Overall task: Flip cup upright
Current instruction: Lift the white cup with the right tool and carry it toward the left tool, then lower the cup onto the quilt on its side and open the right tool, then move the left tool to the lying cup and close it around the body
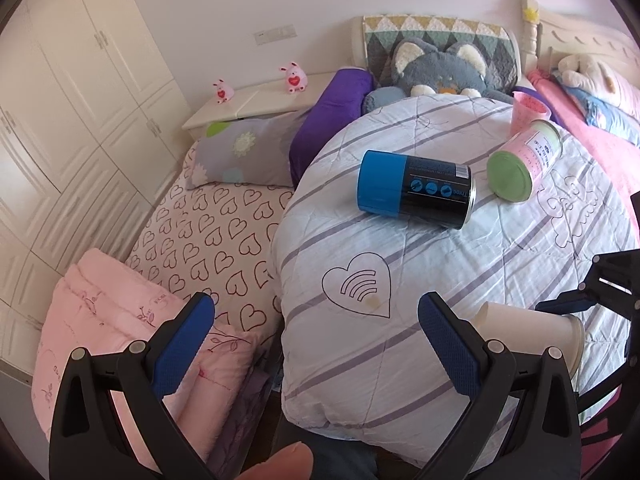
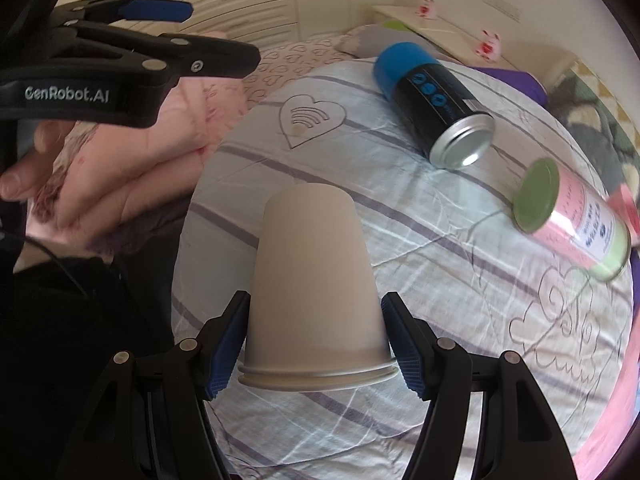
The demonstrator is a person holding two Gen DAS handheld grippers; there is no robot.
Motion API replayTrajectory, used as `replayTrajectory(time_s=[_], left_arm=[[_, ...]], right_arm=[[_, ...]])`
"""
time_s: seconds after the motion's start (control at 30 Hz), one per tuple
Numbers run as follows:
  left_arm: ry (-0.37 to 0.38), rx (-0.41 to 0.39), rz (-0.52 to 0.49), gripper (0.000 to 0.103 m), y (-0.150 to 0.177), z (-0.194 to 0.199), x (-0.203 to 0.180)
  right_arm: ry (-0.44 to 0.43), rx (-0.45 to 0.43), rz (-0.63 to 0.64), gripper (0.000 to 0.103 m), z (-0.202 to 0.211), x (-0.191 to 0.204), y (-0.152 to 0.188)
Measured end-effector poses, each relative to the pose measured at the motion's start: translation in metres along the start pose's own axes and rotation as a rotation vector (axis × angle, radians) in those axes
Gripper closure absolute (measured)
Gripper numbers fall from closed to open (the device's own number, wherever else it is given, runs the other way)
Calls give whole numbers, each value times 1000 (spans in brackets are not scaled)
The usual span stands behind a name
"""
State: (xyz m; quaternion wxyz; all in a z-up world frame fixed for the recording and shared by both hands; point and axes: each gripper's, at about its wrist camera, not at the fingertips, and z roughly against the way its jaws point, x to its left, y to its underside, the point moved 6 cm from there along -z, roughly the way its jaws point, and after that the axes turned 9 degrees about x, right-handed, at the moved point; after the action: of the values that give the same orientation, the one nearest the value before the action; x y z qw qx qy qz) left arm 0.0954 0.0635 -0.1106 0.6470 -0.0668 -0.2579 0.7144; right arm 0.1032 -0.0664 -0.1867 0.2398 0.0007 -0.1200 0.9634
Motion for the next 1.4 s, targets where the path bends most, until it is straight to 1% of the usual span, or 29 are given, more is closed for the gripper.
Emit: replayTrajectory(time_s=[0.07, 0.1, 0.13, 0.2, 0.3, 0.5, 0.63, 0.9, 1.0, 1.13, 1.17, 1.3, 1.37, 1.4], left_arm=[[-2, -1, -2, 0, 1, 0, -1], [-1, -1, -3, 0, 1, 0, -1], [4, -2, -4, 0, 1, 0, -2], [13, -3, -8, 0, 1, 1, -3], [32, -4, -19, 0, 1, 2, -6], [68, -28, -52, 0, 1, 9, -15], [83, -43, -82, 0, 0, 12, -21], [129, -76, -175, 0, 1, 19, -39], [141, -93, -235, 0, 2, 20, -47], [148, -125, -341, 0, 2, 20, -57], [158, -132, -378, 0, 3, 19, -61], [190, -152, -509, 0, 7, 18, -77], [206, -174, -603, 0, 12, 19, -88], [201, -186, -642, 0, 15, 19, -92]], right_arm=[[-1, 1, 19, 35, -2, -1, -1], [5, 6, 23, 31, -5, -2, -1], [17, 9, 22, 24, -8, -2, -1], [31, 15, 15, 23, -13, -2, 0], [43, -5, -6, 20, -10, 1, 4], [69, -54, -83, 20, 13, -2, 16], [87, -103, -156, 20, 31, -2, 27], [138, -148, -297, 20, 48, 6, 47], [174, -158, -352, 20, 55, 8, 56], [216, -168, -412, 20, 62, 12, 66], [233, -168, -432, 20, 64, 14, 69], [254, -185, -492, 20, 68, 17, 79], [257, -197, -525, 20, 70, 18, 83], [258, -199, -535, 20, 70, 18, 84]])
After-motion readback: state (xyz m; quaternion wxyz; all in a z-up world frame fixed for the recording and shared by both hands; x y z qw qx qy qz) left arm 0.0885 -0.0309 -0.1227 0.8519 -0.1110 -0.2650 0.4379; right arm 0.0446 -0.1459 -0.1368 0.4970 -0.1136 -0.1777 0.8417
